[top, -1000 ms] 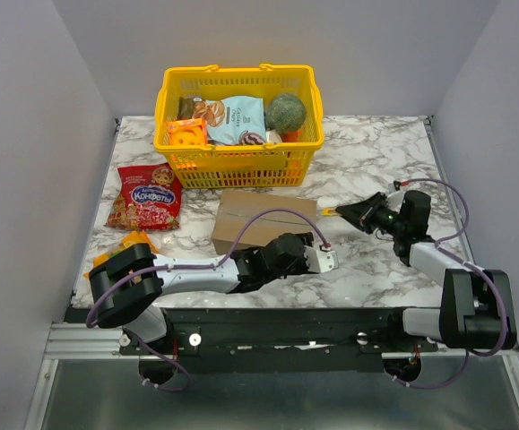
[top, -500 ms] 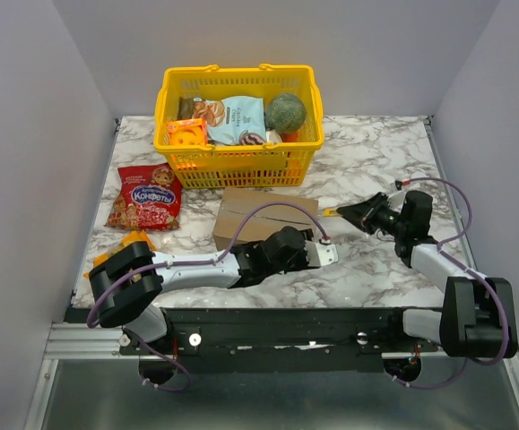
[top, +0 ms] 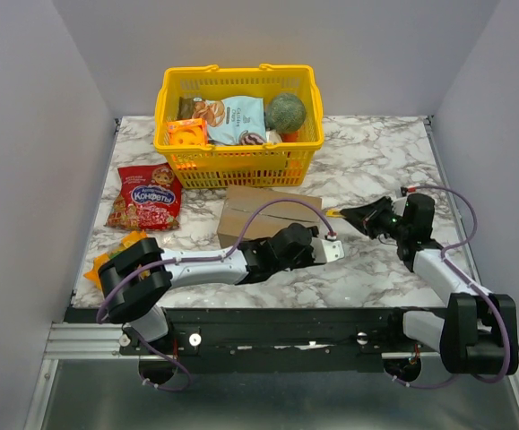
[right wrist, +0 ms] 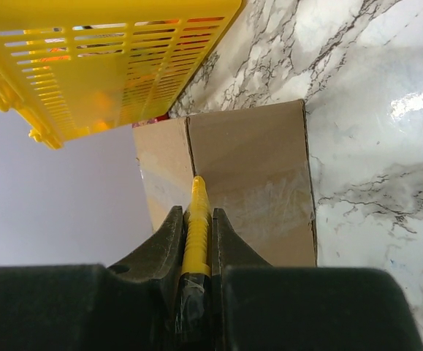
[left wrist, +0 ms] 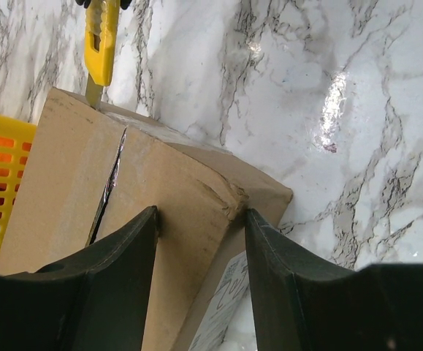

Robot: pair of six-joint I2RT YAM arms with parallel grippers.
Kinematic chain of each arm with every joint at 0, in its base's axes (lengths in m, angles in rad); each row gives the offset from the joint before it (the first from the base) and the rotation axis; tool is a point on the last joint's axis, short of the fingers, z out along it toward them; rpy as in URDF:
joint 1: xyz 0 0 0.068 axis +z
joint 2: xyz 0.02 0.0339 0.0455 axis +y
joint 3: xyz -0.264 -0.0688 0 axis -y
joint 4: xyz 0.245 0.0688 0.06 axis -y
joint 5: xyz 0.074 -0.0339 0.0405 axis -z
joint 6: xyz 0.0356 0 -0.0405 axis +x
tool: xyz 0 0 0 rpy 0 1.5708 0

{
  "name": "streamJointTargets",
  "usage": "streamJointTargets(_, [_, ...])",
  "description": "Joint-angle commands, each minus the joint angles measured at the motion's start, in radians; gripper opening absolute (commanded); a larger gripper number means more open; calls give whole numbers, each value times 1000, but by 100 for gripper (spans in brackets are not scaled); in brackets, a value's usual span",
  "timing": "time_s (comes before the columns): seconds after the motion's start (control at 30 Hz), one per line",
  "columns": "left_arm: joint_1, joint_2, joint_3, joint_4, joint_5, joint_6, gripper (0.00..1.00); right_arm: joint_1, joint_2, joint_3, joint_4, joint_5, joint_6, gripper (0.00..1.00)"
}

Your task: Unpack the express box

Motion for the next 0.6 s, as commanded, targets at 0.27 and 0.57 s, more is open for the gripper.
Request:
streamJointTargets(0.27, [117, 67, 95, 65, -146, -48, 54, 33, -53, -44, -331, -230, -129, 0])
streamJointTargets(0.57, [136, 90, 124, 44, -144, -50, 52, -8, -31, 42, -452, -247, -310, 0])
